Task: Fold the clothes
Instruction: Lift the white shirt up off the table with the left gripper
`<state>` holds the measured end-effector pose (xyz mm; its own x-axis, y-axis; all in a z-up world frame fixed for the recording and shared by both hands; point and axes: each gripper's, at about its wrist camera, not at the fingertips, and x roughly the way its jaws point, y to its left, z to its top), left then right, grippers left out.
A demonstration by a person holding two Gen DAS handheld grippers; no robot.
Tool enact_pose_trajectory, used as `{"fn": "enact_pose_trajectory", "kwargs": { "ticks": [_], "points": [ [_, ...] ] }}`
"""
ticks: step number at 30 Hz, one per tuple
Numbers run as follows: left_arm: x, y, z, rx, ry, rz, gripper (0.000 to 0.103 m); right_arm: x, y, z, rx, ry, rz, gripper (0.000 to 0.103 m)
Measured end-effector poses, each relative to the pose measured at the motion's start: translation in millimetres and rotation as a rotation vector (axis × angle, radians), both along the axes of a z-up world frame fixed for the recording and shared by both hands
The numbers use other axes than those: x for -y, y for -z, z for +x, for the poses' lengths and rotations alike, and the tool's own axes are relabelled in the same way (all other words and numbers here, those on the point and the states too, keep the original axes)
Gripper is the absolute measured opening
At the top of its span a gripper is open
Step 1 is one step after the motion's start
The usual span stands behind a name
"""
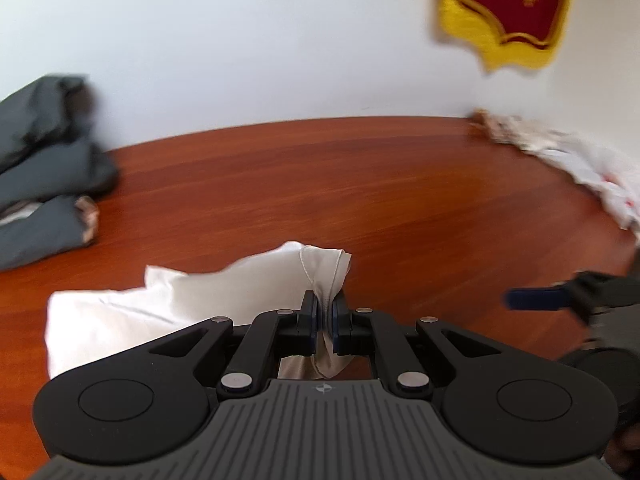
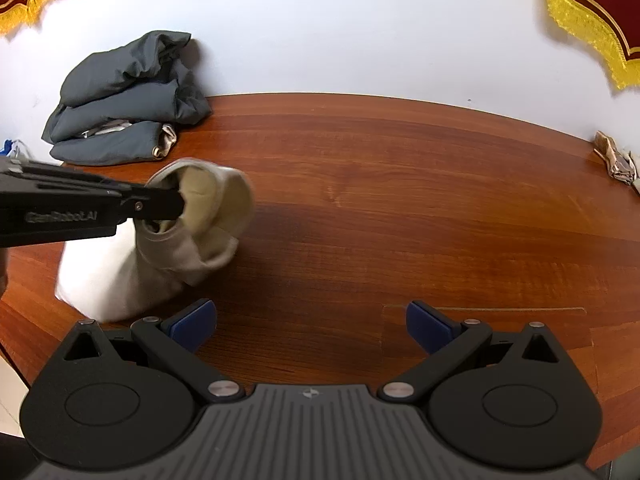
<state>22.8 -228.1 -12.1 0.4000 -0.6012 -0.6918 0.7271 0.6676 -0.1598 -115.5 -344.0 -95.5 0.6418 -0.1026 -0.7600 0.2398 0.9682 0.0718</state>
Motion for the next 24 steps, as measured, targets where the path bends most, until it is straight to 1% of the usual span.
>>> {"fn": "enact_pose_trajectory", "kwargs": {
  "ticks": [3, 8, 14, 24],
  "points": [
    [8, -16, -5, -0.005, 0.016, -0.049, 0.008, 3, 0, -2, 0.001, 0.014, 0.003, 0.102],
    [1, -33, -1, -0.015, -0.033, -0.109, 0.008, 8, 1, -6, 0.003, 0.037, 0.008, 0.102],
    [-21, -33, 1, -0.032, -0.108, -0.097, 0.008, 16, 4, -10, 0.003, 0.042, 0.017, 0.102],
    [-67, -26, -5, -0.044, -0.207, -0.057, 0.008, 7, 7, 20, 0.016, -0.04, 0.026, 0.102]
  ]
}}
